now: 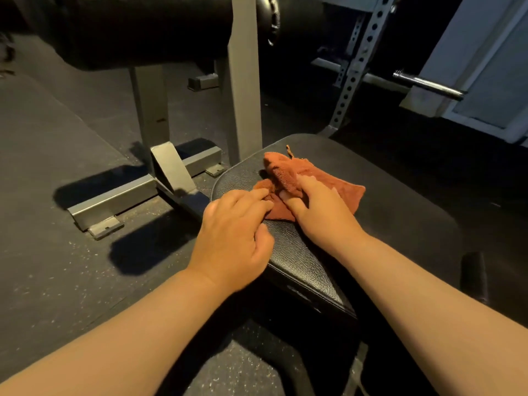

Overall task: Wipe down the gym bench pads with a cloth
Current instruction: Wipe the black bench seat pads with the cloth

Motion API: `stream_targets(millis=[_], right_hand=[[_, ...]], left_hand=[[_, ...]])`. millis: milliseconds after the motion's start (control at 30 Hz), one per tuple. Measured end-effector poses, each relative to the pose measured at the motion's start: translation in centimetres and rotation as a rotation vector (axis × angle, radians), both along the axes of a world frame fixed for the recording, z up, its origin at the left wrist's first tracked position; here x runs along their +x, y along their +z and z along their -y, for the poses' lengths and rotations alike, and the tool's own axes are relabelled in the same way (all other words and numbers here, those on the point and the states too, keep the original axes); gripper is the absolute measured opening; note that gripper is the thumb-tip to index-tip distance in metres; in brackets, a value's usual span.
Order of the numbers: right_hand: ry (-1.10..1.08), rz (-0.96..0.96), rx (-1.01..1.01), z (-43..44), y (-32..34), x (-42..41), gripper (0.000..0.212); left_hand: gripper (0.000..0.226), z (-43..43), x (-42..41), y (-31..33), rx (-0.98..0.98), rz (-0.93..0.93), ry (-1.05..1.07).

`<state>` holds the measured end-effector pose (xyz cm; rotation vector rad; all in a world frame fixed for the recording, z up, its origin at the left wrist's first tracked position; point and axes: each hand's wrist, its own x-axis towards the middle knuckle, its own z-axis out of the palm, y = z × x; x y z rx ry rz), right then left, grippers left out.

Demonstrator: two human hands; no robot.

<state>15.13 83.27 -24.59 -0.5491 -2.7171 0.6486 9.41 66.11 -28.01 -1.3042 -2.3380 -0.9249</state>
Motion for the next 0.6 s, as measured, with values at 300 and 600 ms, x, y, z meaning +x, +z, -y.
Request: stream_targets(millis=[300,600], right_hand=[[-0.151,0.093,0.093,0.1,0.2,0.2,0.041],[-0.025,0.153,0.123,-1.8,0.5,-0.3,0.050]], left_hand=[[0.026,-0.3,0.3,-0.5,0.137,-0.003,0.041],[0.063,-0.5,0.2,-0.6,0.061,0.022,0.070]])
